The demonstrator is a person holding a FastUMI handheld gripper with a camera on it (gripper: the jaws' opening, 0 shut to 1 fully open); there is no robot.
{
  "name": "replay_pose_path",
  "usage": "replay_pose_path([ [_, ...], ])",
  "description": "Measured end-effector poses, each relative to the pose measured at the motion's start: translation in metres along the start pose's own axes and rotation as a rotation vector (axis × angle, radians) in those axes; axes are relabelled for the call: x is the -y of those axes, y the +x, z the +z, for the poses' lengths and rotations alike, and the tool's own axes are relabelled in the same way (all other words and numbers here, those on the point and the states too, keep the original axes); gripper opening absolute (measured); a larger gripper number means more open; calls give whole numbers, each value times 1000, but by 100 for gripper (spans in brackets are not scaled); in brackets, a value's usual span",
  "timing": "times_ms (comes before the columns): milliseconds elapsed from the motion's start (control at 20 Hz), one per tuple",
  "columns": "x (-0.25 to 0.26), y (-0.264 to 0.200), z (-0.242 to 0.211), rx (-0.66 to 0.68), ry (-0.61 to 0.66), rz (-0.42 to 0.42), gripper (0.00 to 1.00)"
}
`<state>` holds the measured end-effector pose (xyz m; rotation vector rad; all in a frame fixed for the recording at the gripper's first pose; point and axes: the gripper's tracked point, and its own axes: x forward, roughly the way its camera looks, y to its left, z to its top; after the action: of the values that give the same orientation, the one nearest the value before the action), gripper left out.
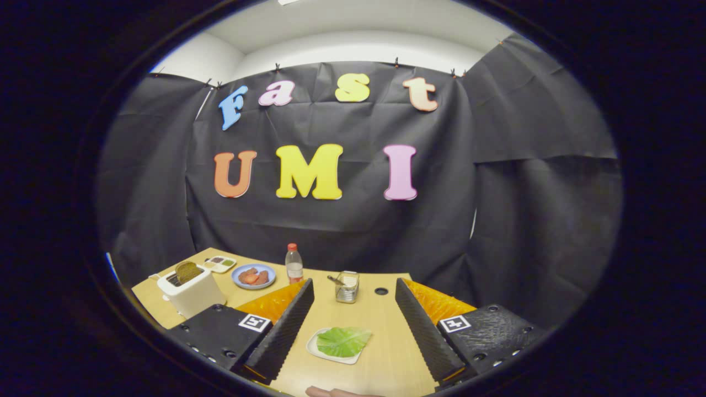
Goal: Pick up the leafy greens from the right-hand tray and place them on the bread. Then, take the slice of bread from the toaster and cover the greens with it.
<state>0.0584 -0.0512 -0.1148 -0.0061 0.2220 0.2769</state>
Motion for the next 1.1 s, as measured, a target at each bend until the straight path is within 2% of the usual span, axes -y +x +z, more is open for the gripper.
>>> replay_pose_path([
  [350, 27, 75, -78, -212, 13, 109, 95],
  [550, 38, 125, -131, -328, 17, 117, 95],
  [750, 40, 158, -185, -498, 101, 105, 95],
  [850, 43, 176, -211, -583, 162, 76, 93],
  [950, 40, 188, -235, -655, 190, 84, 92],
  [1000, 37, 192, -242, -679, 188, 94, 88],
  [1050, 37, 198, -251, -702, 176, 100, 79],
  [1100, 39, 203, -255, -709, 175, 93, 79],
])
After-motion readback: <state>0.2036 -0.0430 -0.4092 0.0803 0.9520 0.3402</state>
